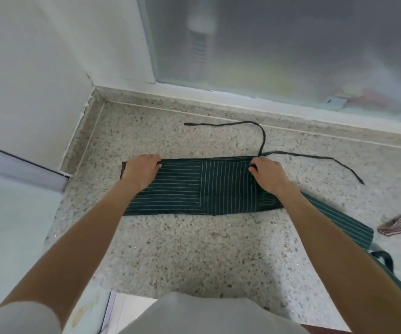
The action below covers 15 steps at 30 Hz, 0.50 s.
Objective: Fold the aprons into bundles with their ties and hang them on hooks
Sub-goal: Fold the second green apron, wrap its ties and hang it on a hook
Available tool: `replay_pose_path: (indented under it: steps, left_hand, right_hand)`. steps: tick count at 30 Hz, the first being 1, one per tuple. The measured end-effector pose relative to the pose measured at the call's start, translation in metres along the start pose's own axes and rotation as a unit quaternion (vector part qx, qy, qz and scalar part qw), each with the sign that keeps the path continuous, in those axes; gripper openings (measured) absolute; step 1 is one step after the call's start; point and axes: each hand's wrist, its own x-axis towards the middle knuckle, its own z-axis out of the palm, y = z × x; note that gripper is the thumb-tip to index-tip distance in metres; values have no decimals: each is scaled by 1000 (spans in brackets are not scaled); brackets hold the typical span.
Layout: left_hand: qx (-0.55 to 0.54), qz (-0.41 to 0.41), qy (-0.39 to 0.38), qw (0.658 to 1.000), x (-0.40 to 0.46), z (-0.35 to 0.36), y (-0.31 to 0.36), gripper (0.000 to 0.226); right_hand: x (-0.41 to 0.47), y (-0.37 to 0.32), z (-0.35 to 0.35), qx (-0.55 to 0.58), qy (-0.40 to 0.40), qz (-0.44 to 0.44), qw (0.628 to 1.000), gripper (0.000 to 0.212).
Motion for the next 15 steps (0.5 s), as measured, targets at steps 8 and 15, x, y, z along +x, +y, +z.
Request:
replay_pose_path:
  steps: [8,15]
  left_hand:
    - [-102,-49,37,993,3,20,-9,28]
    - [-134,-43,90,986,13,29,-15,15]
  right_hand:
    - [29,-14,6,-119,33,10,992,32]
    - [41,-26,7,-194,34,30,980,33]
